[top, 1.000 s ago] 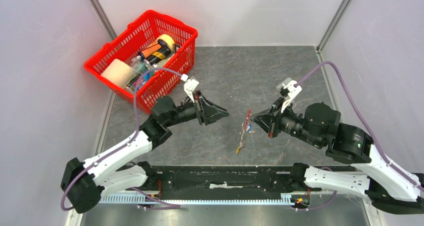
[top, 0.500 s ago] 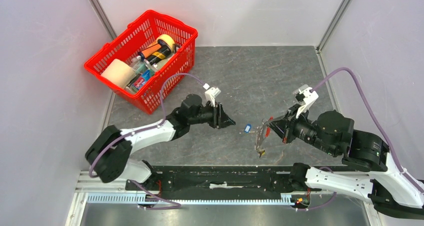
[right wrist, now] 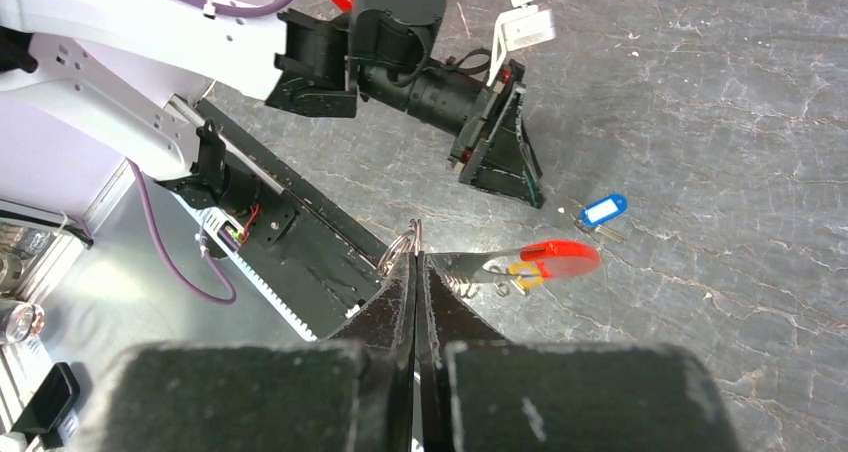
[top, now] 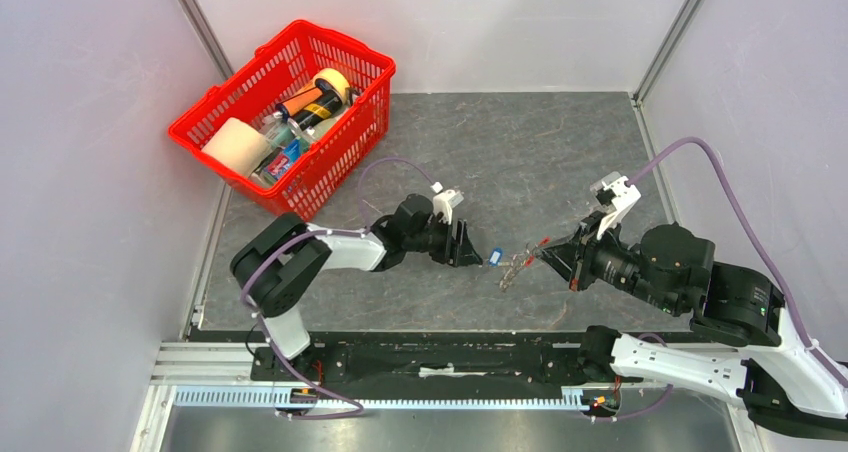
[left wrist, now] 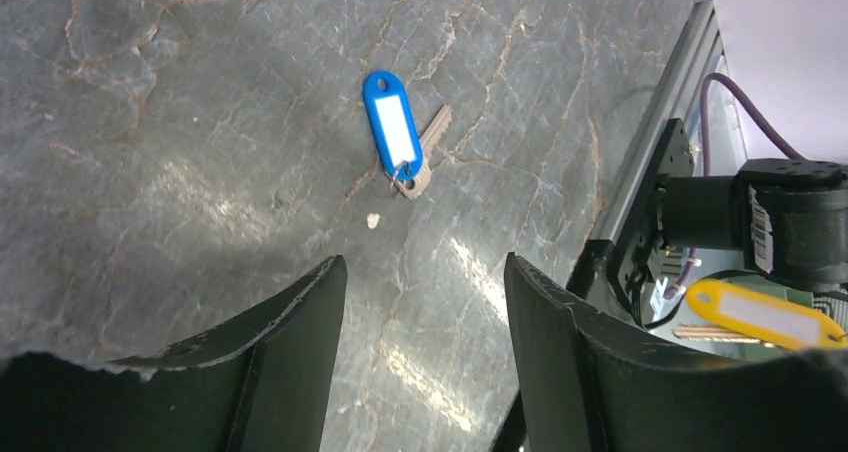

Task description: Put the keys on the keyring

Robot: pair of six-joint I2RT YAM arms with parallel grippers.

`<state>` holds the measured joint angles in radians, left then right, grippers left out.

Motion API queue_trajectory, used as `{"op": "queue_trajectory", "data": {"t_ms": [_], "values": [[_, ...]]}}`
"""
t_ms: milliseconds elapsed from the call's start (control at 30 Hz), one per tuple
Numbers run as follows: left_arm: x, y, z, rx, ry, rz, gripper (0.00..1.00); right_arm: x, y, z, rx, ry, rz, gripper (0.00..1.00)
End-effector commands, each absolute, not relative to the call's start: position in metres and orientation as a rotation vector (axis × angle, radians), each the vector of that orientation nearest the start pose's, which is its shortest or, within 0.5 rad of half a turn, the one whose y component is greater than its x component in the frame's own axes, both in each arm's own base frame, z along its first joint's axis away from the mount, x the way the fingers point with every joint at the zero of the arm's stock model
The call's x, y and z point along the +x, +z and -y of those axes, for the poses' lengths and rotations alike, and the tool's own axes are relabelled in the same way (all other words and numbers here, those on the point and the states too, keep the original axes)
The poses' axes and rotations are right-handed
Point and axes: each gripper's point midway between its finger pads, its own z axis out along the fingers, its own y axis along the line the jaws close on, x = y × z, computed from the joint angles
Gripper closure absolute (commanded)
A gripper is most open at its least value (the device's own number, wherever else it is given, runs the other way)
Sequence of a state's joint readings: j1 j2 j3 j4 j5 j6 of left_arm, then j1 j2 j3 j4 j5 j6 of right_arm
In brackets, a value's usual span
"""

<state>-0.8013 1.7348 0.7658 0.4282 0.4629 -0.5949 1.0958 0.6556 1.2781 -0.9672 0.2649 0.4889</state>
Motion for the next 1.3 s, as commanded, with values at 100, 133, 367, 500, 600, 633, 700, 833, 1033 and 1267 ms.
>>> {"op": "queue_trajectory", "data": {"t_ms": [100,133,367,500,600,633,700,833,1033,1267], "values": [[0.242,0.06,0.395,0.637,-1.255,-2.174,0.4,0.109,0.367,-0.161,-0.394,0.873,-1.895,1.0],[0.242,0.056,0.395,0.637,-1.255,-2.178,0.41,0.109,0.367,-0.162,-0.392,0.875,-1.893,1.0],[0.244,0.044,0.398,0.643,-1.261,-2.183,0.46,0.109,0.365,-0.164,-0.402,0.881,-1.891,1.0],[0.243,0.042,0.401,0.652,-1.284,-2.173,0.47,0.109,0.364,-0.165,-0.41,0.884,-1.89,1.0],[0.24,0.041,0.406,0.651,-1.325,-2.164,0.48,0.109,0.363,-0.166,-0.412,0.885,-1.893,1.0],[0.24,0.039,0.406,0.651,-1.331,-2.165,0.49,0.108,0.363,-0.167,-0.412,0.887,-1.893,1.0],[0.239,0.036,0.408,0.648,-1.341,-2.166,0.5,0.108,0.363,-0.167,-0.413,0.888,-1.893,1.0],[0.236,0.032,0.411,0.651,-1.363,-2.168,0.52,0.109,0.36,-0.167,-0.414,0.882,-1.899,1.0],[0.236,0.028,0.411,0.66,-1.362,-2.172,0.56,0.108,0.36,-0.169,-0.418,0.893,-1.9,1.0],[0.234,0.024,0.412,0.662,-1.369,-2.177,0.59,0.107,0.361,-0.169,-0.418,0.901,-1.898,1.0]]}}
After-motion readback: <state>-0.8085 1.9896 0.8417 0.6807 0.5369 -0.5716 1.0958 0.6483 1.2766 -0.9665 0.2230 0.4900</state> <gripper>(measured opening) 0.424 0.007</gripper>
